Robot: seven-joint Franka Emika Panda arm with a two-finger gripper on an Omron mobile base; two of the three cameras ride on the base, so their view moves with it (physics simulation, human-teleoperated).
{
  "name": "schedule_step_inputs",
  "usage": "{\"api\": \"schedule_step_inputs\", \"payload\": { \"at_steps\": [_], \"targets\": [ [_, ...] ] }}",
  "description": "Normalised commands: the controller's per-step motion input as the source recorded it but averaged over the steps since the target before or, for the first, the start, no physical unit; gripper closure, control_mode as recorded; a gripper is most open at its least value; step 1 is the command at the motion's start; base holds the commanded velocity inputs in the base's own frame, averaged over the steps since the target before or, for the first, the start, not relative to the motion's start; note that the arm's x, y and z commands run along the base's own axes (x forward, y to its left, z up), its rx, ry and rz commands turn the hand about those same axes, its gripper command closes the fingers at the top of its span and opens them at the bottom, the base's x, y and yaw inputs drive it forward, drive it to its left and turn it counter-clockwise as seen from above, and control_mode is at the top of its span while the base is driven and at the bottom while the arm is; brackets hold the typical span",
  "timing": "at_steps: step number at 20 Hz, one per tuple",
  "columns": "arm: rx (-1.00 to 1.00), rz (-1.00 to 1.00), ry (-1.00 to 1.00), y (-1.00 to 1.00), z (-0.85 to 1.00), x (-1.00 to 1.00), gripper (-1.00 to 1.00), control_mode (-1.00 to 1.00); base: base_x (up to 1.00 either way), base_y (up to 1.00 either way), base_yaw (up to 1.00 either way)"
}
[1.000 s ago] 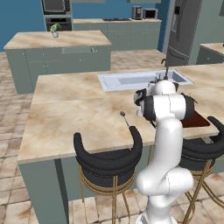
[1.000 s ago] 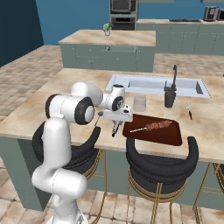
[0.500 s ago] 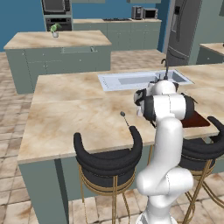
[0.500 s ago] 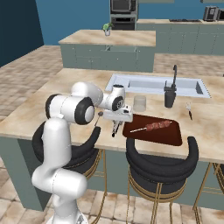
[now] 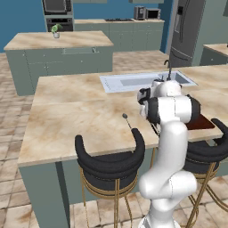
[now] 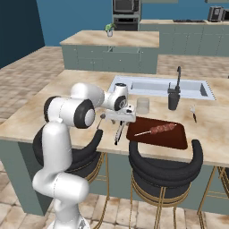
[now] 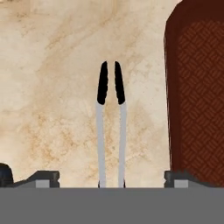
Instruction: Take the tongs from the drawer on the right and place them on the dining counter next to the tray containing the kebab skewer.
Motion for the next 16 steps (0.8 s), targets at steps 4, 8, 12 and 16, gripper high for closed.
{"api": "schedule_step_inputs", "payload": {
  "at_steps": [4,8,12,16],
  "targets": [
    [0.08,0.00,-0.23,-0.12,0.81,-0.99,-1.00,-1.00,0.00,0.00,0.00],
    [0.06,0.00,-0.22,0.00,0.86,-1.00,-1.00,-1.00,0.00,0.00,0.00],
    [0.02,0.00,-0.15,0.00,0.72,-1.00,-1.00,-1.00,0.00,0.00,0.00],
    [0.00,0.00,-0.07,0.00,0.85,-1.00,-1.00,-1.00,0.00,0.00,0.00]
  ]
}}
